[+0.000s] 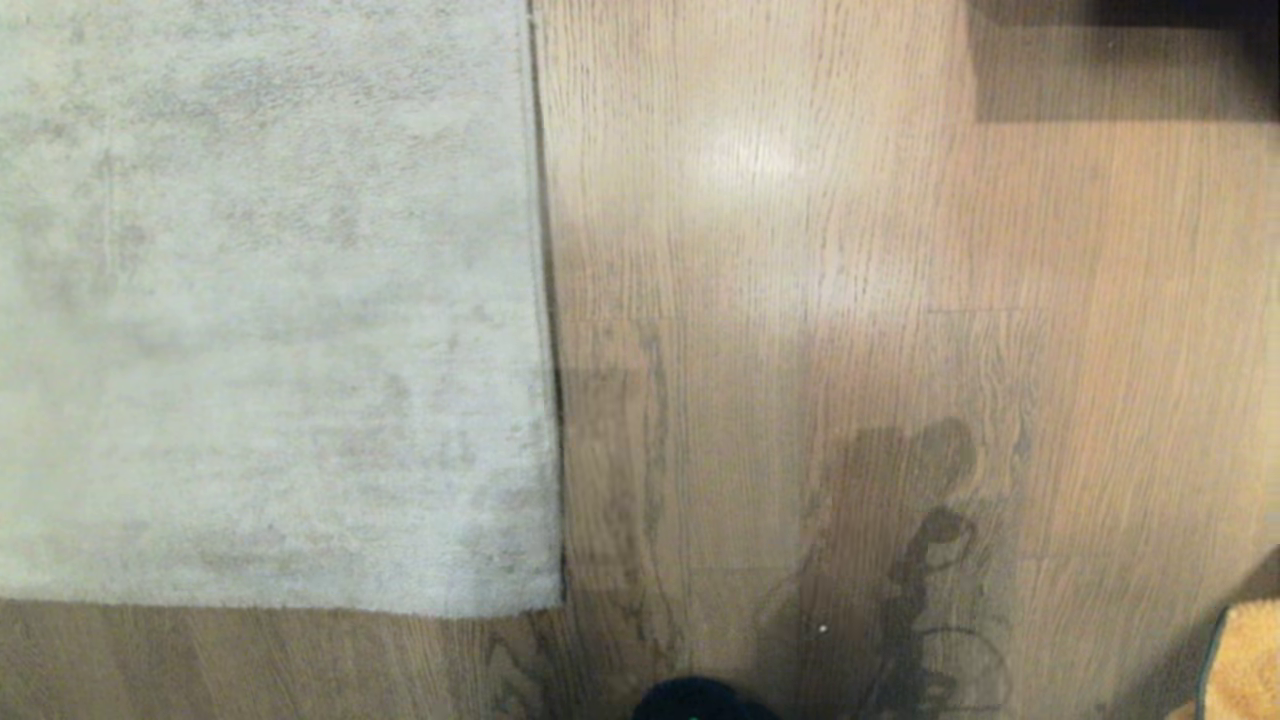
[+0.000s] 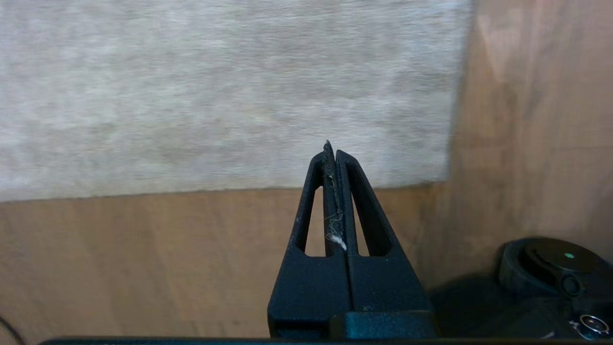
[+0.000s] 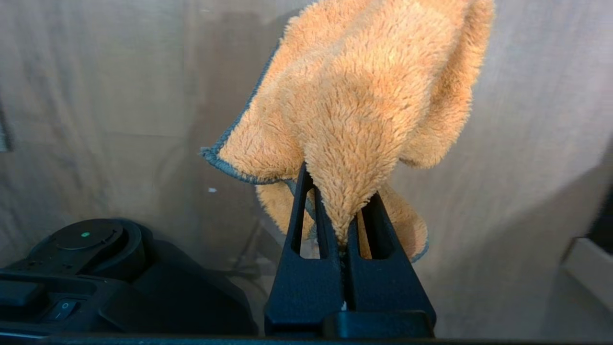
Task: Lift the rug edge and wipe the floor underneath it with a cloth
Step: Put down the rag
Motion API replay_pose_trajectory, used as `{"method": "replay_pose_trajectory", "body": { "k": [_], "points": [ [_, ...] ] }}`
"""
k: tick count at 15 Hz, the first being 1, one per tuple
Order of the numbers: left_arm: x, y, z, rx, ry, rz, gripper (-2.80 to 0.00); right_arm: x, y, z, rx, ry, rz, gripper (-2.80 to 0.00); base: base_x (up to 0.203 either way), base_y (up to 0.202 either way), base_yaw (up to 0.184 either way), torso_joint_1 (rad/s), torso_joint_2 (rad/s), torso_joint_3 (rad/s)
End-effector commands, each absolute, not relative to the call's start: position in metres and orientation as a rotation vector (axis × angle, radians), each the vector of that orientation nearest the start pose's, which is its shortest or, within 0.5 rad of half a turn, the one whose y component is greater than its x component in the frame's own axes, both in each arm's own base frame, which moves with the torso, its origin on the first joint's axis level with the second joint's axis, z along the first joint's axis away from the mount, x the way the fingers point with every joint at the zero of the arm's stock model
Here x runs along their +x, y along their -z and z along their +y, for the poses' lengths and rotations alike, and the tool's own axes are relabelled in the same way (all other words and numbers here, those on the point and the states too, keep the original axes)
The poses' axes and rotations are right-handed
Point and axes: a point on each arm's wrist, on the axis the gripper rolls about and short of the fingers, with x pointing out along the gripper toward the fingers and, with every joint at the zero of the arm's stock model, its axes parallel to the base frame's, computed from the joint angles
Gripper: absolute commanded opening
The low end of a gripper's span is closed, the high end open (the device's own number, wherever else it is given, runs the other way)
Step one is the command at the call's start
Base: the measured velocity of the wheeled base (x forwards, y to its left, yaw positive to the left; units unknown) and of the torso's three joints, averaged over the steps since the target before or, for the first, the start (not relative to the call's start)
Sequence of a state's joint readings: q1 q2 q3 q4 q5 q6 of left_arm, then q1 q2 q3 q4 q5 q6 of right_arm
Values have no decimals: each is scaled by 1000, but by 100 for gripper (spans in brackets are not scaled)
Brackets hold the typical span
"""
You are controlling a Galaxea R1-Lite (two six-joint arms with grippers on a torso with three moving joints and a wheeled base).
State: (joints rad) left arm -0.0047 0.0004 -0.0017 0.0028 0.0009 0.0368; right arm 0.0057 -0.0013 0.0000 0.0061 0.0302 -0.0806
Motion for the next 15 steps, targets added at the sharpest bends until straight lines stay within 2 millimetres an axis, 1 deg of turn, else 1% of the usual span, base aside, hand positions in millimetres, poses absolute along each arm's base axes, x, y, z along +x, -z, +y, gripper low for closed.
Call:
{"method": "replay_pose_trajectory", "body": {
  "k": [1, 2, 4, 15],
  "points": [
    [-23, -76, 0, 37, 3, 1, -280, -23, -75, 1, -81, -37, 5, -280, 0, -192, 0, -3, -2, 2],
    [-23, -76, 0, 38, 3, 1, -280, -23, -75, 1, -81, -37, 5, -280, 0, -170, -1, 5, 2, 0],
    [-23, -76, 0, 37, 3, 0, -280, -23, -75, 1, -81, -37, 5, -280, 0, -77, 1, -3, 0, 2],
    [-23, -76, 0, 35, 3, 0, -280, -23, -75, 1, -81, -37, 5, -280, 0, 0, 0, 0, 0, 0]
  ]
}}
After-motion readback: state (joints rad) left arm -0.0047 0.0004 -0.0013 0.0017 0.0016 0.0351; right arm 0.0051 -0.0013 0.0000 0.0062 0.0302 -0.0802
